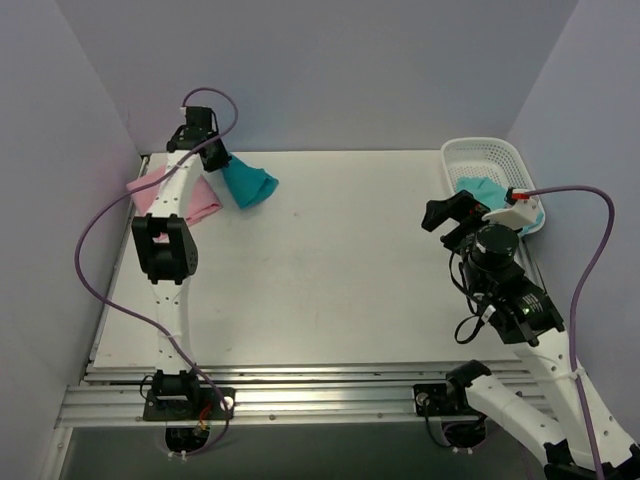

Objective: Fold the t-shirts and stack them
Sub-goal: Neatly place the folded tshirt to the corner

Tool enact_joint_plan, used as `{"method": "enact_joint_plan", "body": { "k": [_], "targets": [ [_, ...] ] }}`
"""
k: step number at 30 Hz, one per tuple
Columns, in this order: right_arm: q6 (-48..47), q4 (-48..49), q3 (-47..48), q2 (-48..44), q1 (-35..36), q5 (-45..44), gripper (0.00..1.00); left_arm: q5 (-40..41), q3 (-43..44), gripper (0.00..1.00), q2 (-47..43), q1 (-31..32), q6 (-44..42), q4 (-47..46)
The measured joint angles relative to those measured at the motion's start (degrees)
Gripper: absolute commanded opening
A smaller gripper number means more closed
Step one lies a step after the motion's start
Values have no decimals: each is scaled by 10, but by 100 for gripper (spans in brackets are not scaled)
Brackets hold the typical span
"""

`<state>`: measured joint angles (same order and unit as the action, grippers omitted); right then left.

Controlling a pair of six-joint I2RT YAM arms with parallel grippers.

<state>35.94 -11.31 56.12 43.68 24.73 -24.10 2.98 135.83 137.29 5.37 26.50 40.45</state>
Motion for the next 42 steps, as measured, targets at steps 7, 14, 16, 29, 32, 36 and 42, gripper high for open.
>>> {"method": "enact_joint_plan", "body": {
  "k": [7,14,16,29,32,36,42],
  "targets": [
    [0,0,-11,-16,0,26,100,2,0,2,2,-91,-48,63],
    [0,0,-32,-9,0,48,100,30,0,9,-2,-144,-69,91],
    [-2,-1,-32,0,0,53,100,59,0,60,-5,-143,-77,104],
    [-3,-2,-62,-1,0,61,100,173,1,94,-69,-160,-15,179],
    [-2,-1,-68,-8,0,61,100,175,-15,94,-110,-158,-8,177],
    [-1,-1,-69,-13,0,60,100,150,-159,94,-253,-133,-5,112],
    [0,-1,-87,-22,0,47,100,157,-355,94,-462,-5,-6,20]
  ]
}}
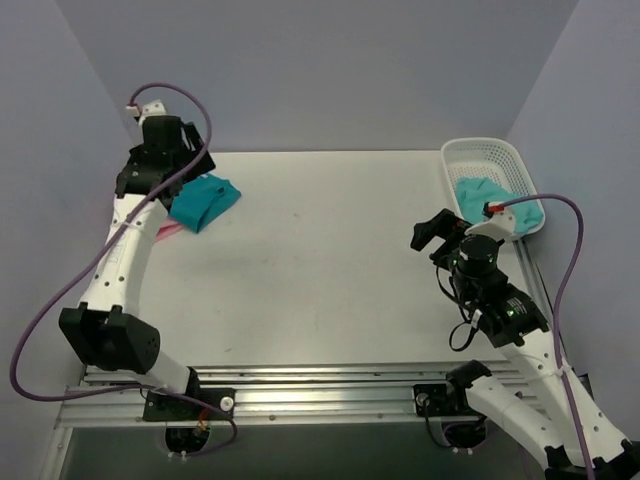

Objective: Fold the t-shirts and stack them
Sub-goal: Neatly place the folded tshirt to the corner

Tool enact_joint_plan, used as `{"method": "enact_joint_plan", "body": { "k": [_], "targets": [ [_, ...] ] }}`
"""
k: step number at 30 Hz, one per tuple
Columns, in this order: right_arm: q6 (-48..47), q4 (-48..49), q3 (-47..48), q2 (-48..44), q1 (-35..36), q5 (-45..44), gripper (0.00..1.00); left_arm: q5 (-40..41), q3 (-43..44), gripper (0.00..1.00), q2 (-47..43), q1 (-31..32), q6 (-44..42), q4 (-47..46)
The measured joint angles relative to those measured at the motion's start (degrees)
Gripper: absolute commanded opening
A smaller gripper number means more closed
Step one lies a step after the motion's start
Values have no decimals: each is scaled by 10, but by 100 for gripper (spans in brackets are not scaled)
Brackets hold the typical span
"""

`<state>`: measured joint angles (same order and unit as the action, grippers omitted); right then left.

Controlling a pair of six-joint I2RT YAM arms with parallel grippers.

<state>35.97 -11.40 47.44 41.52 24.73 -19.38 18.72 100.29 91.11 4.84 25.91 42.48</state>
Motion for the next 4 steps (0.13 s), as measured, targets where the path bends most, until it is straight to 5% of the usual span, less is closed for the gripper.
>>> {"method": "enact_joint_plan", "body": {
  "k": [4],
  "targets": [
    [0,-4,-11,-4,0,-11,100,41,-138,94,-102,83,-2,-54]
  ]
}}
